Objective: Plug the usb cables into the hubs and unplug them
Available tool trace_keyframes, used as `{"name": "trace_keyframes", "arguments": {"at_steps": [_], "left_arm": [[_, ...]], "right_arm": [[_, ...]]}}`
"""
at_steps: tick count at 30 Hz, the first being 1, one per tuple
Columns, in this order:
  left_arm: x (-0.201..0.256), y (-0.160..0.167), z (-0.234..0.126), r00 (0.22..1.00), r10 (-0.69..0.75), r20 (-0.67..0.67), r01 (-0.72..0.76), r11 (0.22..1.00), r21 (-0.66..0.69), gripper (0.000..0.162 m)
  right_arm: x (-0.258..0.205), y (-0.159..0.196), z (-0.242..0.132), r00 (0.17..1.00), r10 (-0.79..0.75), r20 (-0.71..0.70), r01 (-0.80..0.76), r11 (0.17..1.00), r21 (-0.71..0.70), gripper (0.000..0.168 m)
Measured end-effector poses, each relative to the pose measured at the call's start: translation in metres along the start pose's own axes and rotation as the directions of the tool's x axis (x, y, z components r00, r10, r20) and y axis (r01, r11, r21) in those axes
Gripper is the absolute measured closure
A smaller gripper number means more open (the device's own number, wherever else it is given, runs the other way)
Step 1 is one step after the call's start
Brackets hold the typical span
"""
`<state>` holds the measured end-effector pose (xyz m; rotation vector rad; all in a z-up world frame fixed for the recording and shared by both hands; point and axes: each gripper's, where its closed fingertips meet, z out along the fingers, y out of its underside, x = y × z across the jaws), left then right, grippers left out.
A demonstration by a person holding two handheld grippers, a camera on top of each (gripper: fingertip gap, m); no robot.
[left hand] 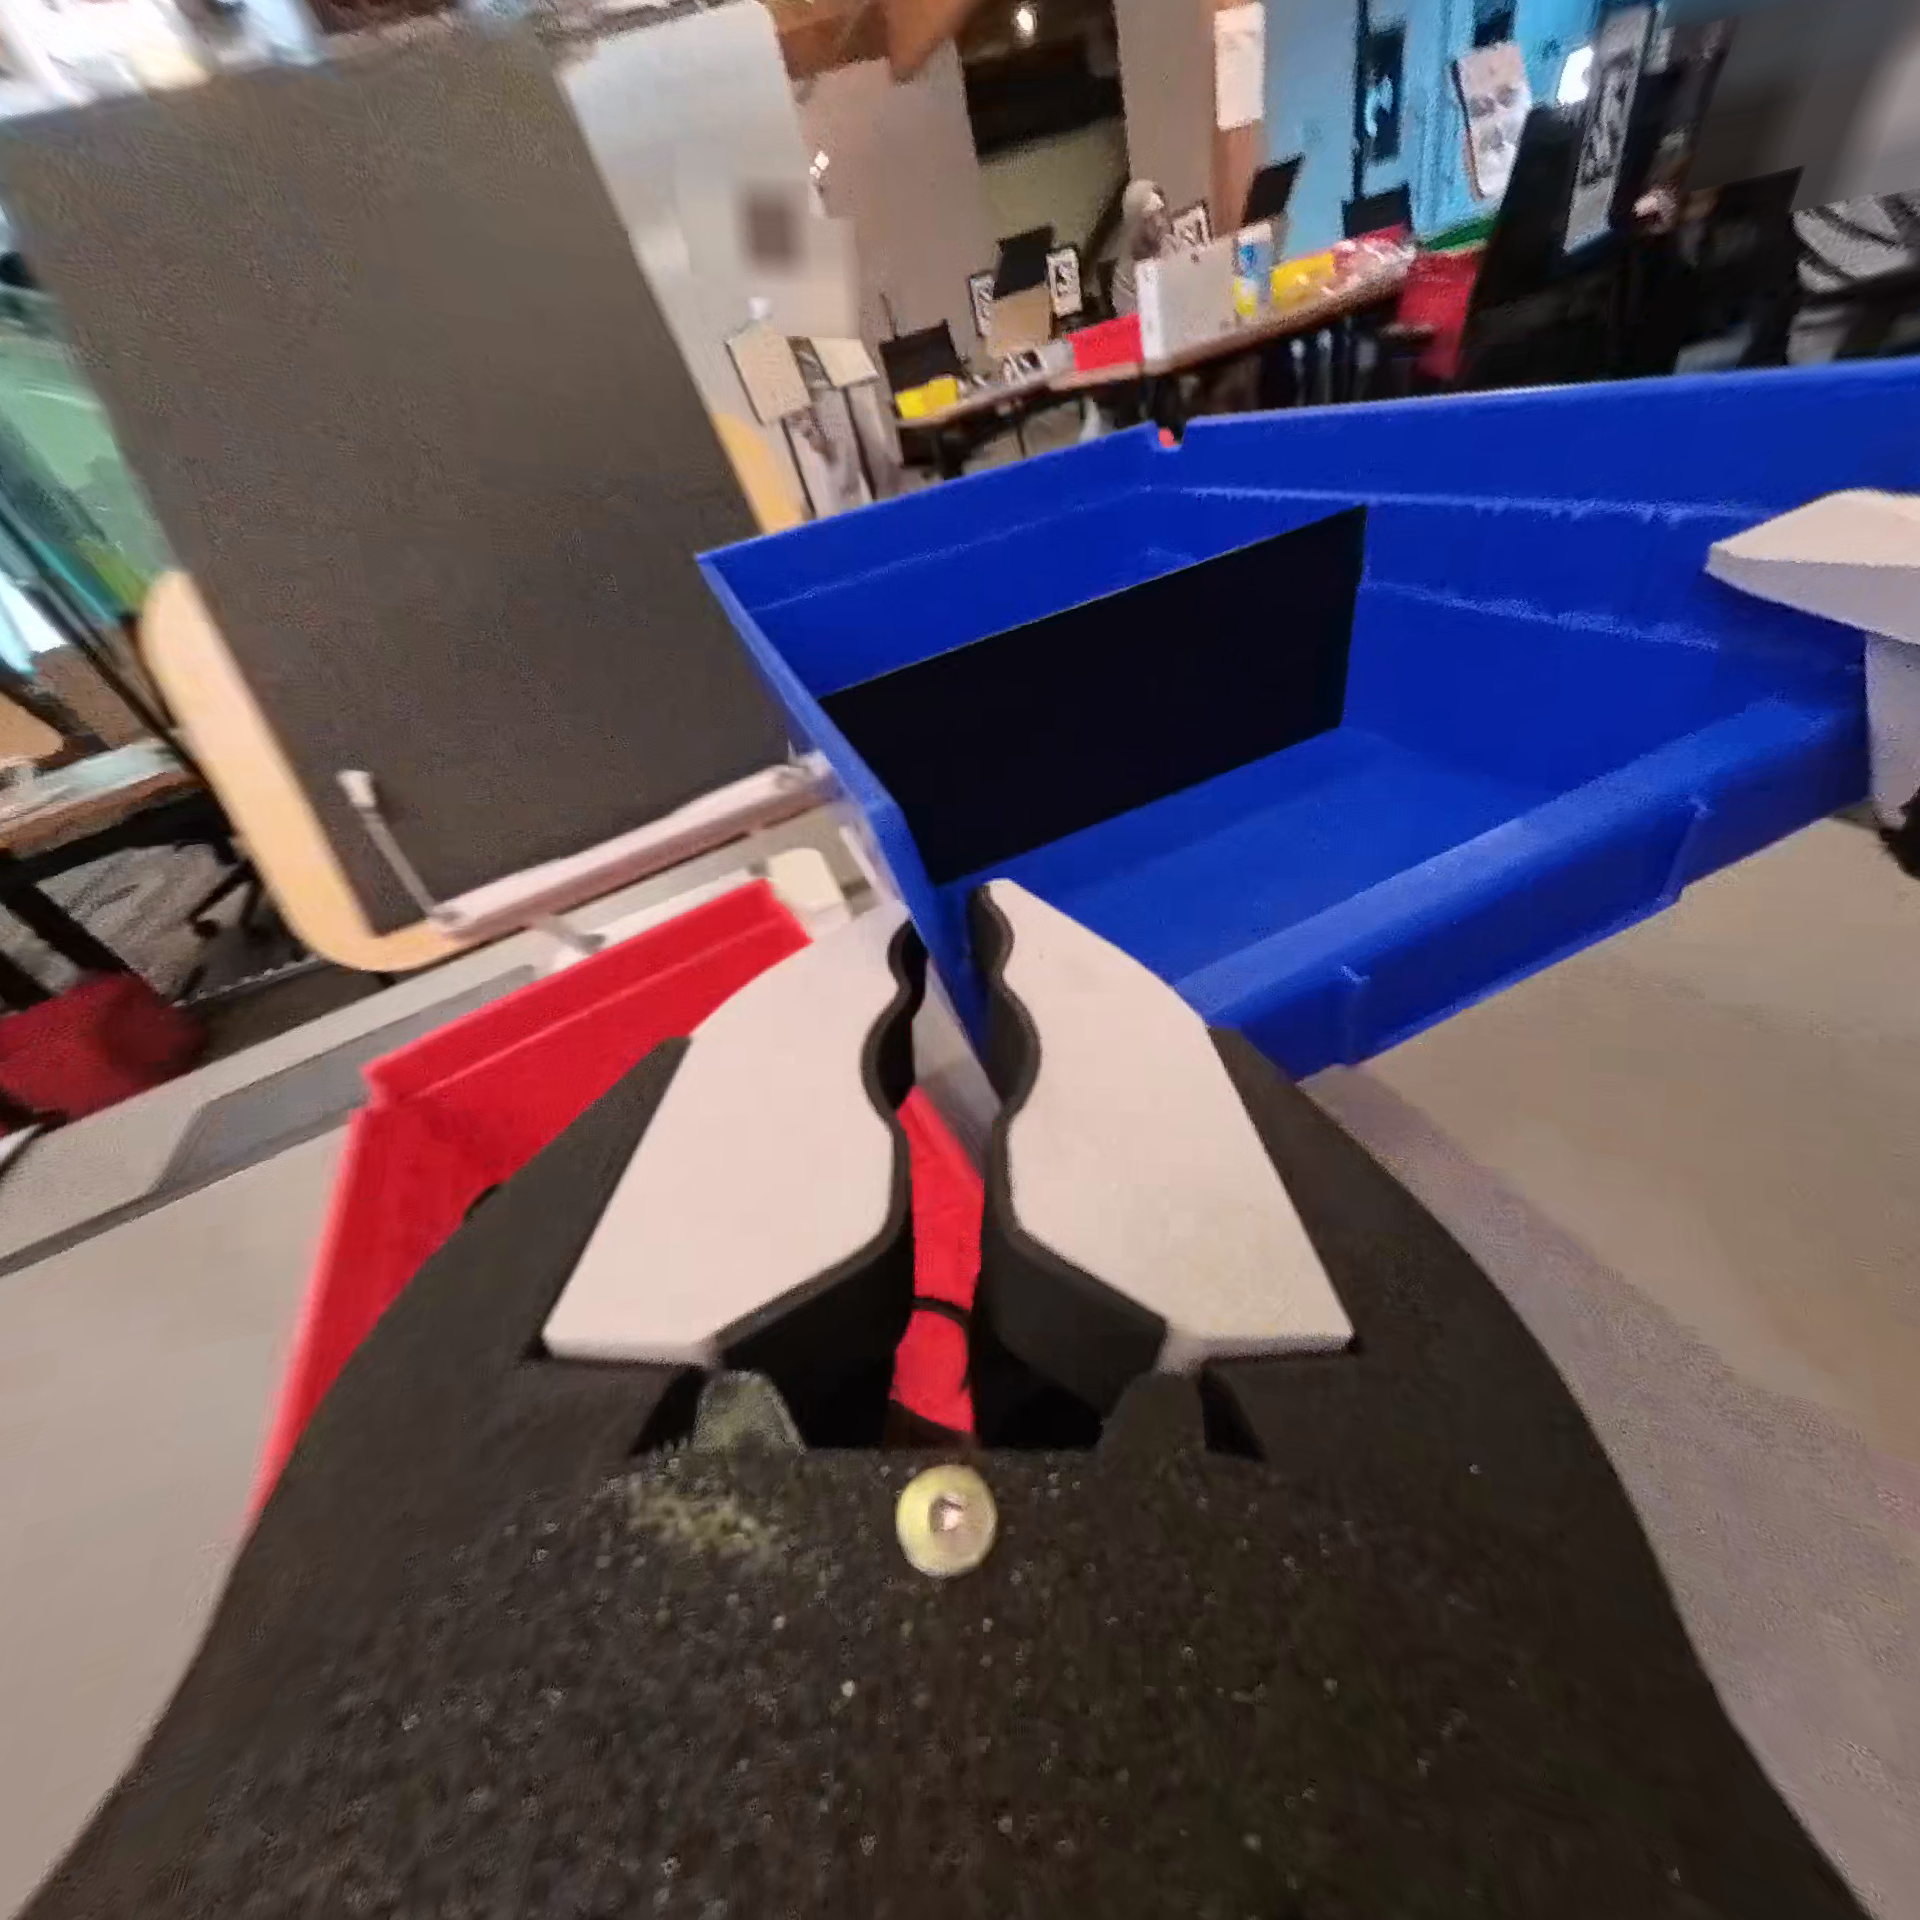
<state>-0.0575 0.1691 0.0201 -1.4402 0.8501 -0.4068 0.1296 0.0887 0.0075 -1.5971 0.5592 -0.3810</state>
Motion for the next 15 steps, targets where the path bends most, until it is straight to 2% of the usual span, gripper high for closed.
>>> {"name": "trace_keyframes", "arguments": {"at_steps": [2,5,7,10,13,15], "left_arm": [[0.04,0.025,0.028,0.999,-0.009,-0.043,0.006,0.998,-0.066,0.155],[0.079,0.066,0.052,0.993,-0.086,-0.079,0.072,0.983,-0.167,0.155],[0.095,0.081,0.058,0.994,-0.08,-0.074,0.067,0.985,-0.157,0.155],[0.118,0.093,0.063,0.988,-0.101,-0.121,0.076,0.977,-0.197,0.151],[0.132,0.109,0.073,0.973,-0.145,-0.177,0.091,0.955,-0.281,0.147],[0.137,0.115,0.076,0.963,-0.137,-0.234,0.058,0.947,-0.315,0.143]], "right_arm": [[0.038,0.036,0.015,1.0,0.01,-0.024,-0.011,0.997,-0.074,0.165],[0.068,0.077,0.031,1.0,0.017,0.004,-0.015,0.981,-0.195,0.165],[0.08,0.087,0.037,1.0,0.016,0.012,-0.013,0.975,-0.223,0.166],[0.099,0.1,0.051,0.998,-0.063,-0.016,0.056,0.957,-0.285,0.162],[0.108,0.126,0.068,0.999,-0.022,-0.035,0.007,0.922,-0.387,0.159],[0.111,0.133,0.075,0.999,-0.012,-0.05,-0.007,0.929,-0.369,0.158]]}}
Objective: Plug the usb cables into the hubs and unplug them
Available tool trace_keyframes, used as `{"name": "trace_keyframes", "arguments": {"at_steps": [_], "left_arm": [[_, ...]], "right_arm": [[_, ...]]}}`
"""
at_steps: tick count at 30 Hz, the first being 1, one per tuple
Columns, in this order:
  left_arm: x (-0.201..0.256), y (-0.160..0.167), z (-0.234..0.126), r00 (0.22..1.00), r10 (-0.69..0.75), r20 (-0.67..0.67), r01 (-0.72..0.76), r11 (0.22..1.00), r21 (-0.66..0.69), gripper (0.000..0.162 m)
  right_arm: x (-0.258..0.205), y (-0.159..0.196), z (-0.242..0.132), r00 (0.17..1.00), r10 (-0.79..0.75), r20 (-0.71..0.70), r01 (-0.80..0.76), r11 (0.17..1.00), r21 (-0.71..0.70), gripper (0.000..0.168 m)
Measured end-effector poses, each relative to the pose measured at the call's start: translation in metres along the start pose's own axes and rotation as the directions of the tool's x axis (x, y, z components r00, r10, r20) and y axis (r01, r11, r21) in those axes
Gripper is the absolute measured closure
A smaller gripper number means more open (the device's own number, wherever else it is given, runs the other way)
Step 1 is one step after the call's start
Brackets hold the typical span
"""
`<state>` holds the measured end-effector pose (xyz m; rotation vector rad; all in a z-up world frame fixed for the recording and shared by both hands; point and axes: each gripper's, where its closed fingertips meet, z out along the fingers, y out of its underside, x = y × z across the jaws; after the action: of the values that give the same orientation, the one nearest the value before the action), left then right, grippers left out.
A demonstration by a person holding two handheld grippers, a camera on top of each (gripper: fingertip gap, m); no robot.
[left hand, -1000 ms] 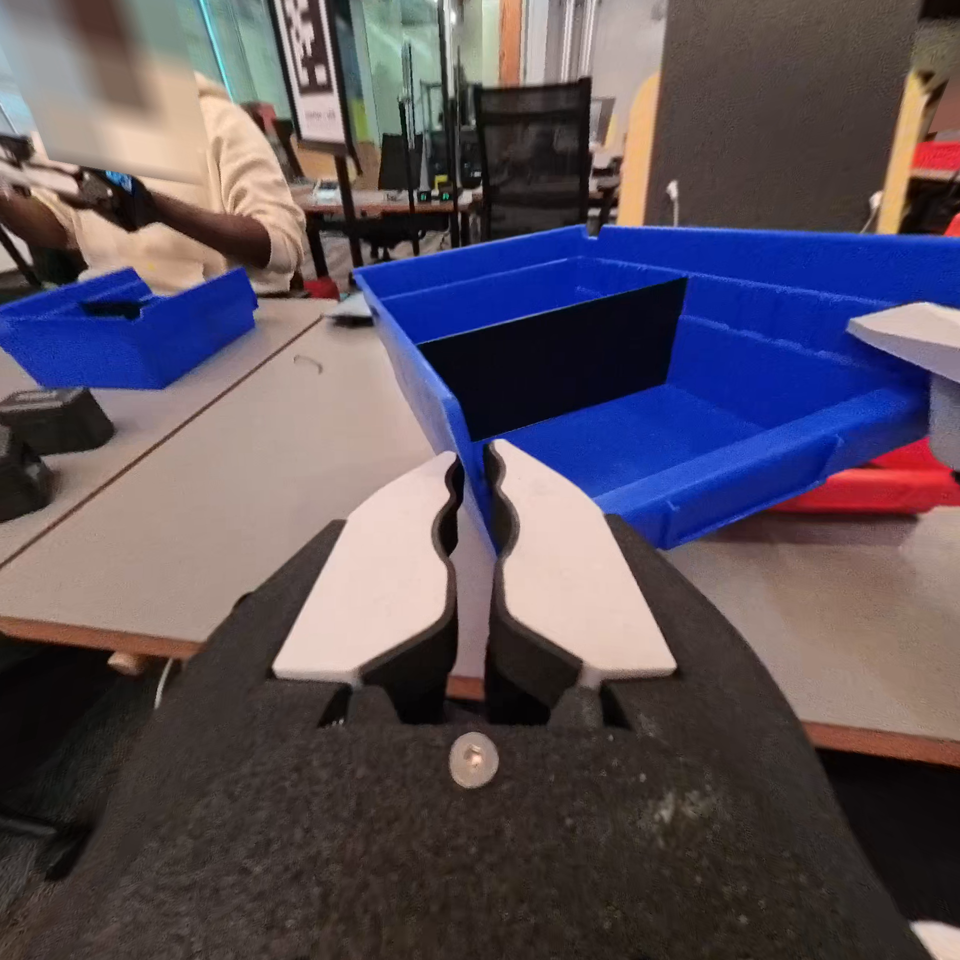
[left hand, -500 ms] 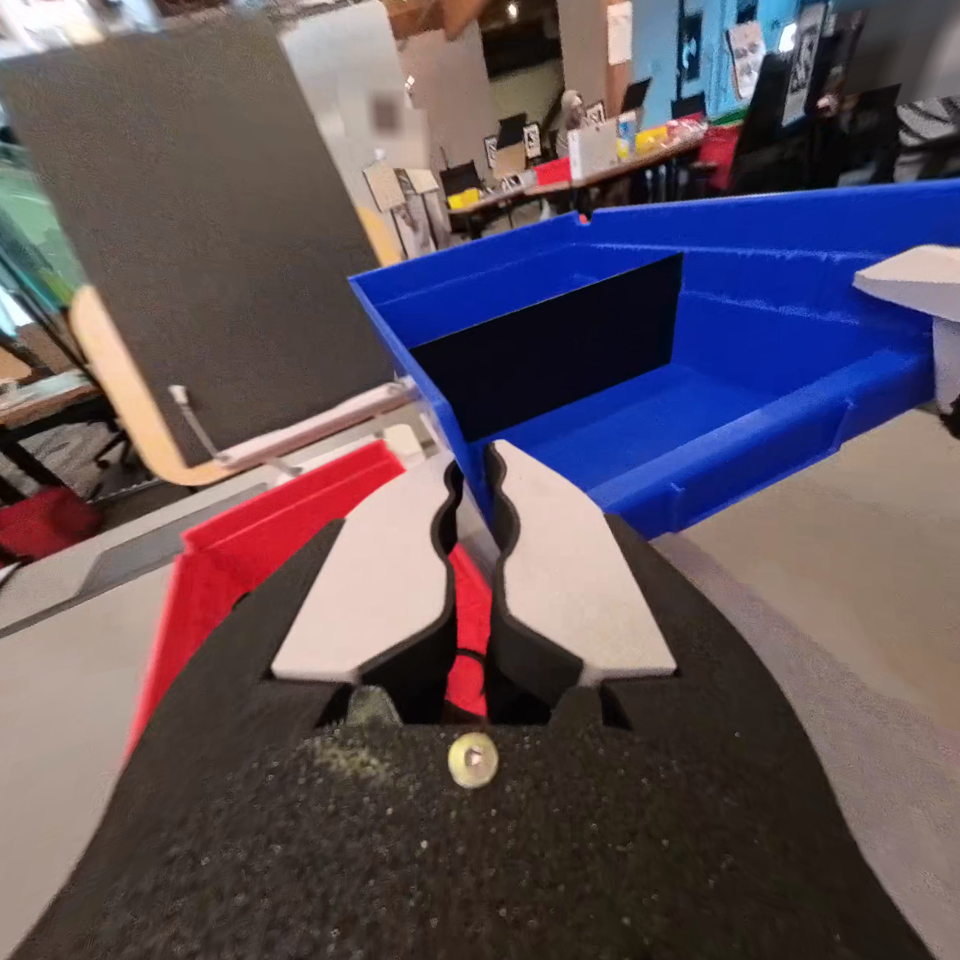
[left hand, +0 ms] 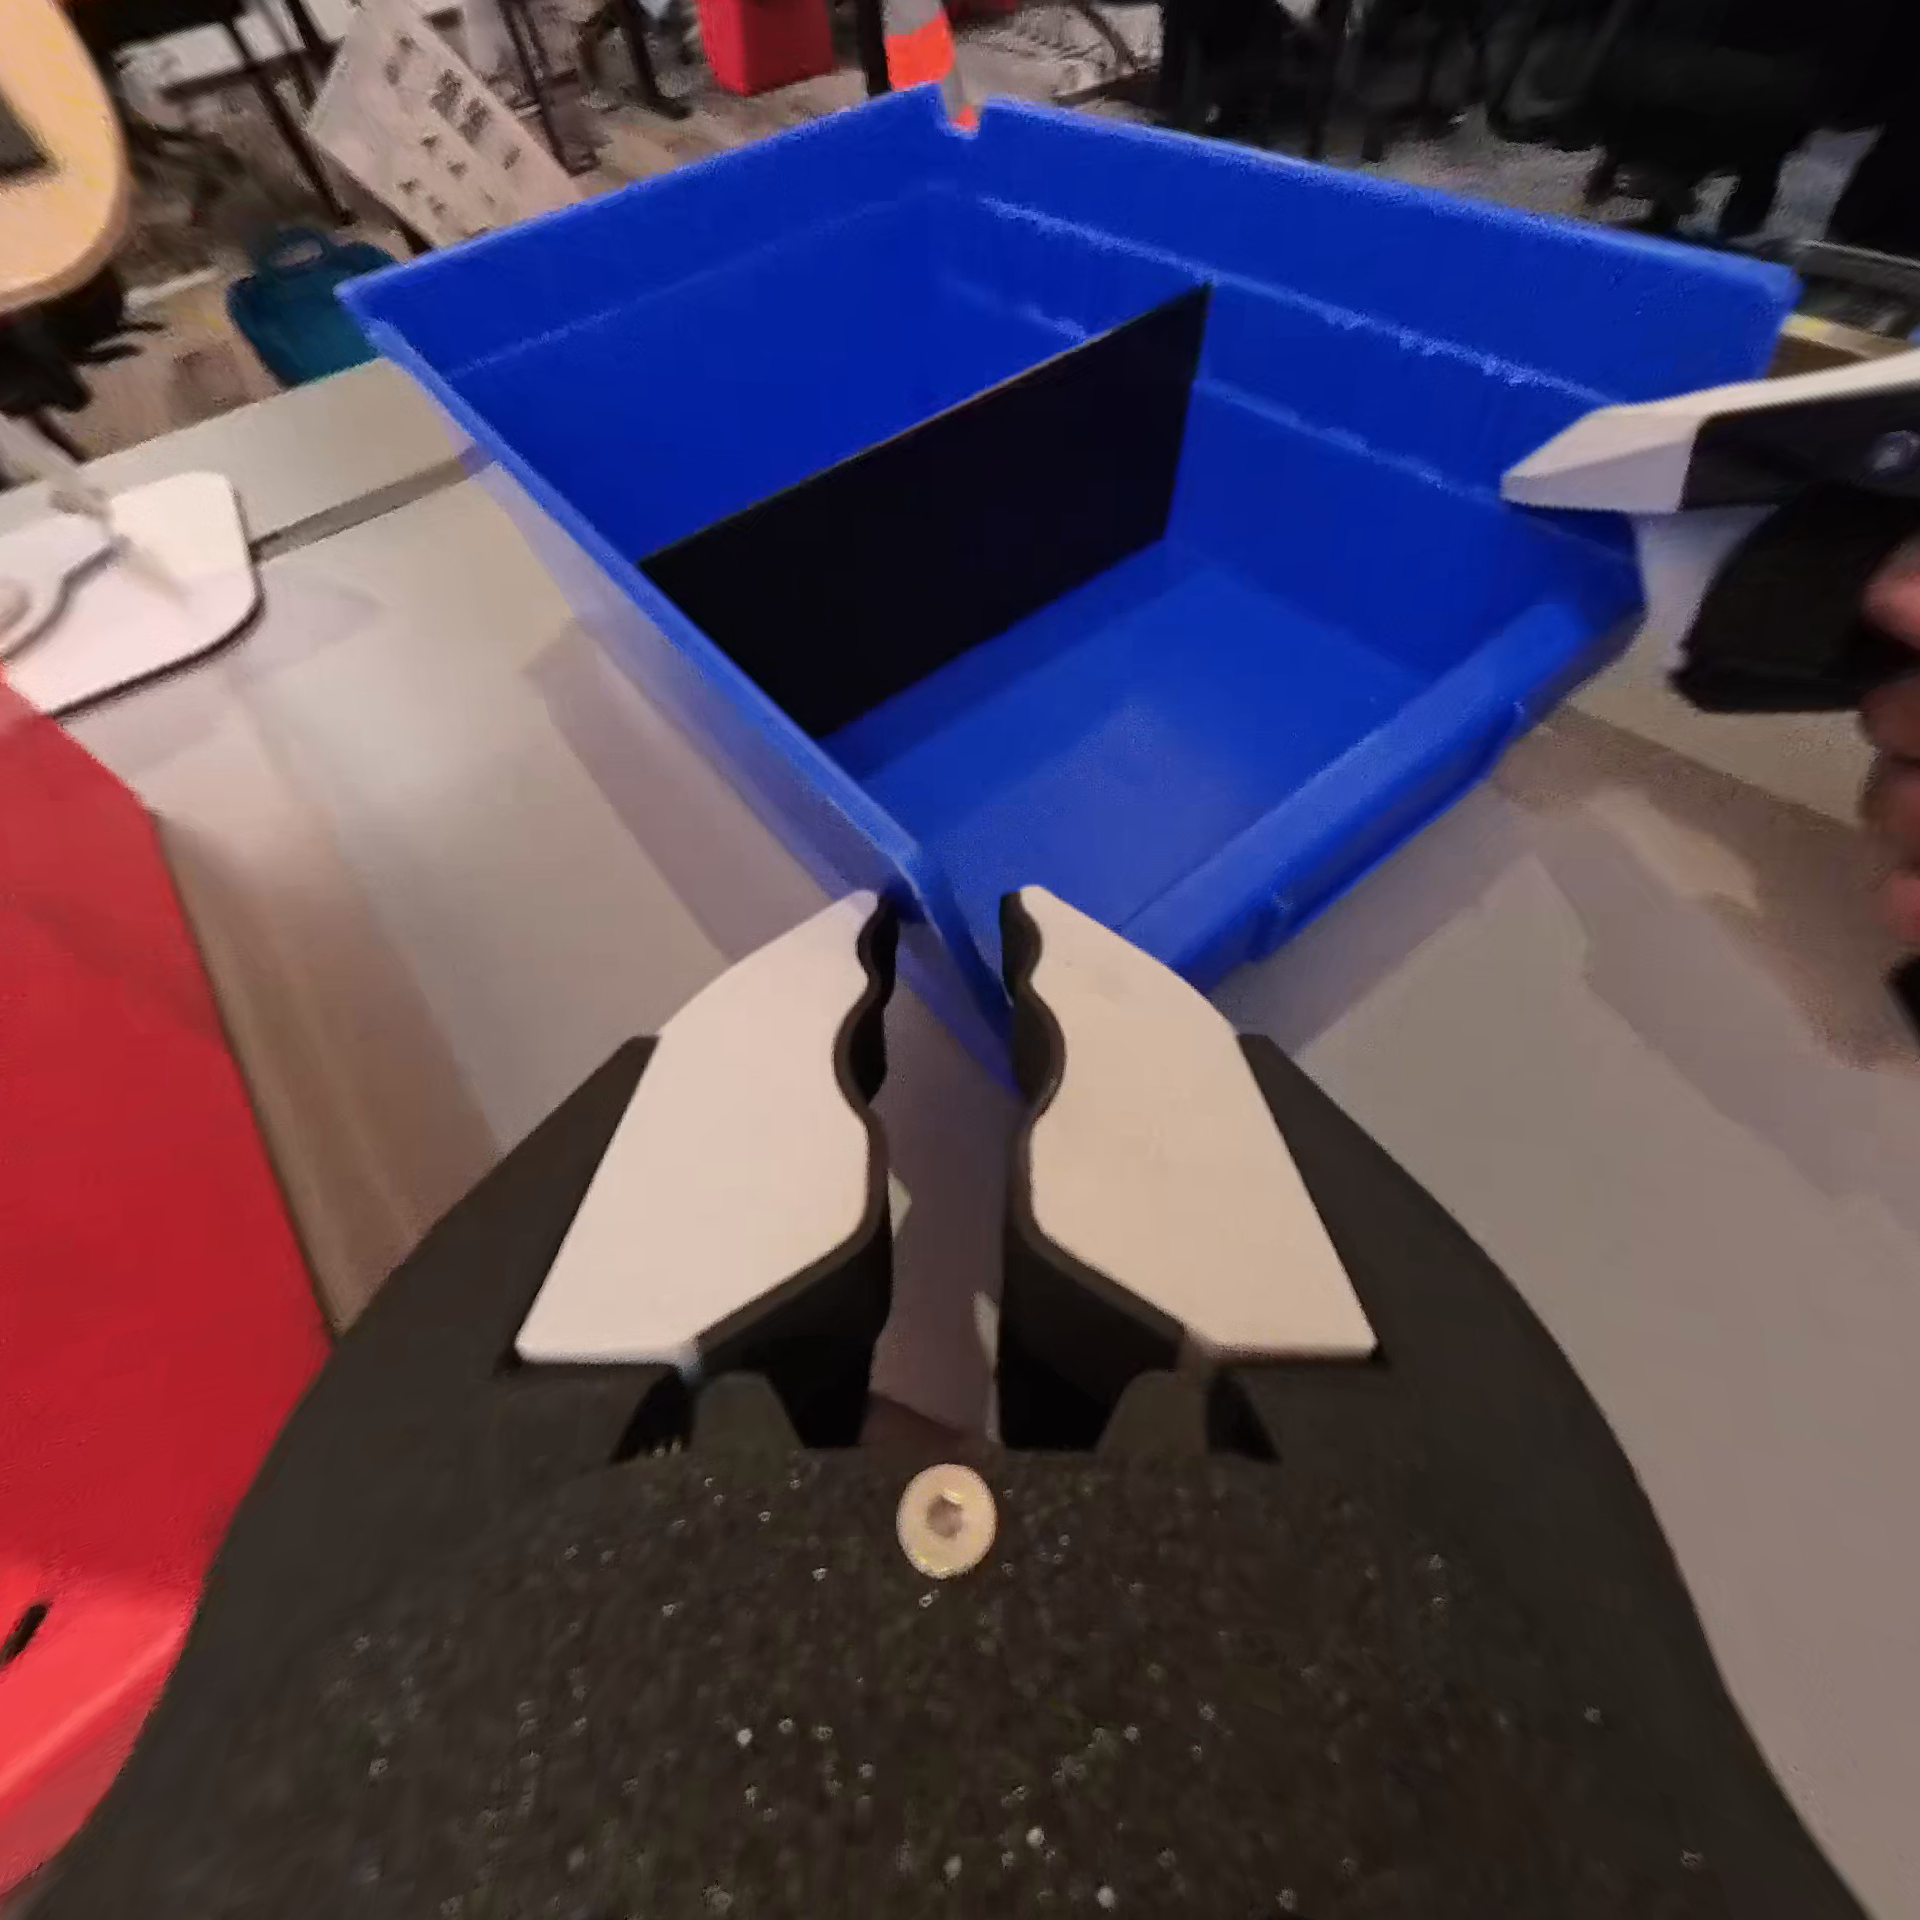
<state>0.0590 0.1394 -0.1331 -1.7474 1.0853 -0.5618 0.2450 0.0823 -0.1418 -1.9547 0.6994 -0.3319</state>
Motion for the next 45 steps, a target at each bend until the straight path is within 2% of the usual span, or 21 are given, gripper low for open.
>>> {"name": "trace_keyframes", "arguments": {"at_steps": [3,4,5,7,8,10,12,14,15,16,18,19,20,21,24,26,31,38,40,42,45], "left_arm": [[-0.001,-0.005,-0.023,0.994,0.004,-0.112,-0.001,1.0,0.025,0.143],[-0.008,-0.006,-0.04,0.99,-0.002,-0.14,0.009,0.999,0.048,0.14],[-0.021,-0.006,-0.06,0.989,-0.012,-0.144,0.023,0.997,0.078,0.14],[-0.062,0.0,-0.103,0.995,-0.019,-0.1,0.033,0.99,0.138,0.138],[-0.09,0.008,-0.125,0.999,-0.014,-0.04,0.02,0.989,0.149,0.137],[-0.155,0.025,-0.166,0.991,0.025,0.129,-0.045,0.987,0.155,0.135],[-0.213,0.042,-0.197,0.959,0.019,0.283,-0.059,0.989,0.135,0.133],[-0.246,0.065,-0.203,0.948,-0.058,0.312,0.034,0.996,0.081,0.127],[-0.256,0.077,-0.198,0.948,-0.085,0.308,0.076,0.996,0.041,0.122],[-0.262,0.088,-0.191,0.948,-0.099,0.304,0.101,0.995,0.01,0.118],[-0.271,0.101,-0.176,0.948,-0.136,0.286,0.144,0.99,-0.007,0.119],[-0.272,0.104,-0.169,0.953,-0.152,0.263,0.159,0.987,-0.006,0.125],[-0.272,0.106,-0.163,0.958,-0.159,0.238,0.165,0.986,-0.006,0.139],[-0.273,0.107,-0.16,0.96,-0.161,0.229,0.166,0.986,-0.003,0.145],[-0.287,0.109,-0.162,0.95,-0.149,0.274,0.164,0.986,-0.033,0.152],[-0.303,0.108,-0.171,0.936,-0.221,0.275,0.228,0.974,0.006,0.154],[-0.374,0.115,-0.218,0.918,-0.243,0.314,0.238,0.97,0.056,0.158],[-0.48,0.165,-0.291,0.874,-0.243,0.422,0.248,0.968,0.043,0.158],[-0.499,0.181,-0.295,0.872,-0.246,0.423,0.261,0.965,0.023,0.159],[-0.508,0.192,-0.295,0.868,-0.276,0.412,0.285,0.958,0.042,0.158],[-0.509,0.192,-0.296,0.847,-0.355,0.395,0.346,0.933,0.097,0.158]], "right_arm": [[-0.009,0.006,-0.008,0.998,-0.063,0.016,0.064,0.997,-0.035,0.16],[-0.005,0.004,-0.015,0.996,-0.09,-0.022,0.09,0.996,-0.022,0.152],[-0.001,-0.005,-0.026,0.991,-0.112,-0.077,0.114,0.993,0.018,0.144],[-0.008,-0.037,-0.061,0.971,-0.168,-0.17,0.195,0.968,0.157,0.143],[-0.028,-0.054,-0.082,0.96,-0.224,-0.167,0.26,0.936,0.24,0.143],[-0.104,-0.069,-0.12,0.905,-0.421,-0.052,0.408,0.83,0.38,0.143],[-0.19,-0.055,-0.14,0.836,-0.541,0.094,0.452,0.774,0.444,0.144],[-0.277,-0.008,-0.142,0.756,-0.556,0.345,0.413,0.815,0.408,0.146],[-0.304,0.012,-0.135,0.746,-0.54,0.39,0.412,0.834,0.367,0.147],[-0.318,0.026,-0.124,0.754,-0.542,0.371,0.439,0.836,0.329,0.146],[-0.33,0.038,-0.097,0.802,-0.521,0.291,0.459,0.85,0.257,0.13],[-0.335,0.044,-0.085,0.828,-0.481,0.287,0.44,0.876,0.199,0.123],[-0.339,0.052,-0.075,0.854,-0.428,0.296,0.408,0.904,0.129,0.122],[-0.343,0.059,-0.065,0.876,-0.375,0.302,0.374,0.925,0.065,0.127],[-0.346,0.054,-0.057,0.938,-0.223,0.264,0.228,0.974,0.013,0.164],[-0.364,0.051,-0.064,0.941,-0.187,0.281,0.186,0.982,0.031,0.165],[-0.447,0.037,-0.097,0.909,-0.306,0.282,0.255,0.945,0.203,0.164],[-0.581,0.073,-0.105,0.845,-0.362,0.394,0.325,0.932,0.158,0.164],[-0.6,0.088,-0.101,0.835,-0.373,0.405,0.348,0.927,0.136,0.163],[-0.609,0.088,-0.102,0.828,-0.396,0.398,0.35,0.918,0.186,0.163],[-0.611,0.089,-0.105,0.797,-0.388,0.463,0.345,0.922,0.178,0.158]]}}
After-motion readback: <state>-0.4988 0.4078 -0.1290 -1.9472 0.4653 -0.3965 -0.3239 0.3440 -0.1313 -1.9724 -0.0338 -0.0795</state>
